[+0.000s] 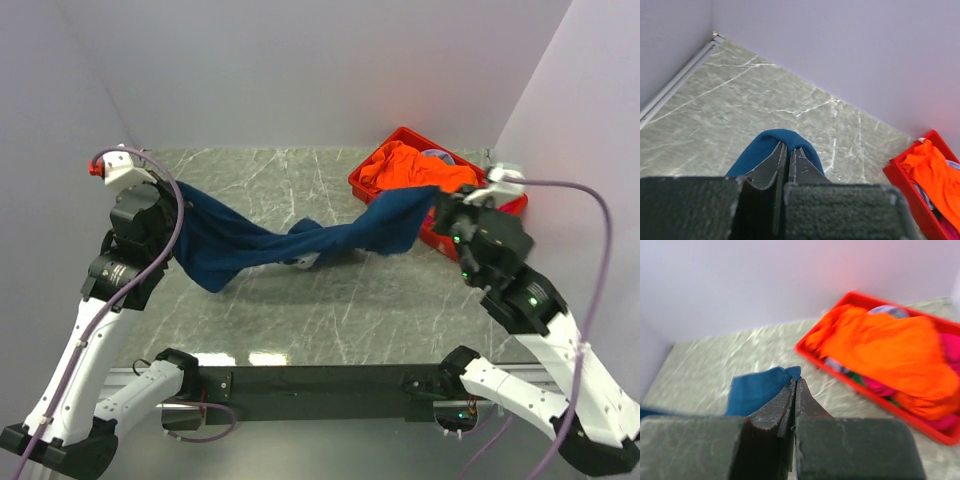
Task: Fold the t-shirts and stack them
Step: Flatten the tshirt out
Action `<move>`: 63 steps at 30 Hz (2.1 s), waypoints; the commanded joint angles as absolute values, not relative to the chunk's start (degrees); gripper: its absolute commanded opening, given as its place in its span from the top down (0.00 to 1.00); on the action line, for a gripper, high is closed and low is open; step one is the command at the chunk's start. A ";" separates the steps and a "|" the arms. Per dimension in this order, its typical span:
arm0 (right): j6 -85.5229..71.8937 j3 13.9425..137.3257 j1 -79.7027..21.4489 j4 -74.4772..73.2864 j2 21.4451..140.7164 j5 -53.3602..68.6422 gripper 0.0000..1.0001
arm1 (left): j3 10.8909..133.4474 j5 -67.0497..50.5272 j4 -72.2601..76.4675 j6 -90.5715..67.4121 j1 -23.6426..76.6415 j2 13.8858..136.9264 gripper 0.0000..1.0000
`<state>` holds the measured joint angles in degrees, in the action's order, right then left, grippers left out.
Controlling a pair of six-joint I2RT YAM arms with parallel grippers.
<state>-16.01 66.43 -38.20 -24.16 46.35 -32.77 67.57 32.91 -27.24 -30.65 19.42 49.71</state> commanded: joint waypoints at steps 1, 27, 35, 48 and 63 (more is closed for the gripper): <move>-14.94 65.75 -35.51 -26.80 42.81 -38.15 1.00 | 68.03 32.87 -27.16 -29.00 17.41 50.36 0.99; -20.39 53.36 -34.37 -23.73 41.75 -33.40 1.00 | 73.99 17.85 -8.96 -29.00 4.14 78.65 0.79; -20.65 52.03 -34.02 -22.33 42.54 -31.82 1.00 | 62.72 18.10 -5.63 -34.71 4.04 77.64 0.01; -21.44 50.28 -33.14 -18.37 45.09 -29.53 1.00 | 33.49 28.56 -10.10 -47.10 22.58 56.78 0.01; -22.24 47.29 -31.55 -16.79 44.21 -27.16 1.00 | 27.33 27.95 -13.89 -55.55 25.84 62.75 0.01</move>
<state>-21.82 48.18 -32.32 -19.99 45.43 -27.27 27.68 28.10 -14.72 -53.52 25.61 62.04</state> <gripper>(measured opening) 0.009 0.994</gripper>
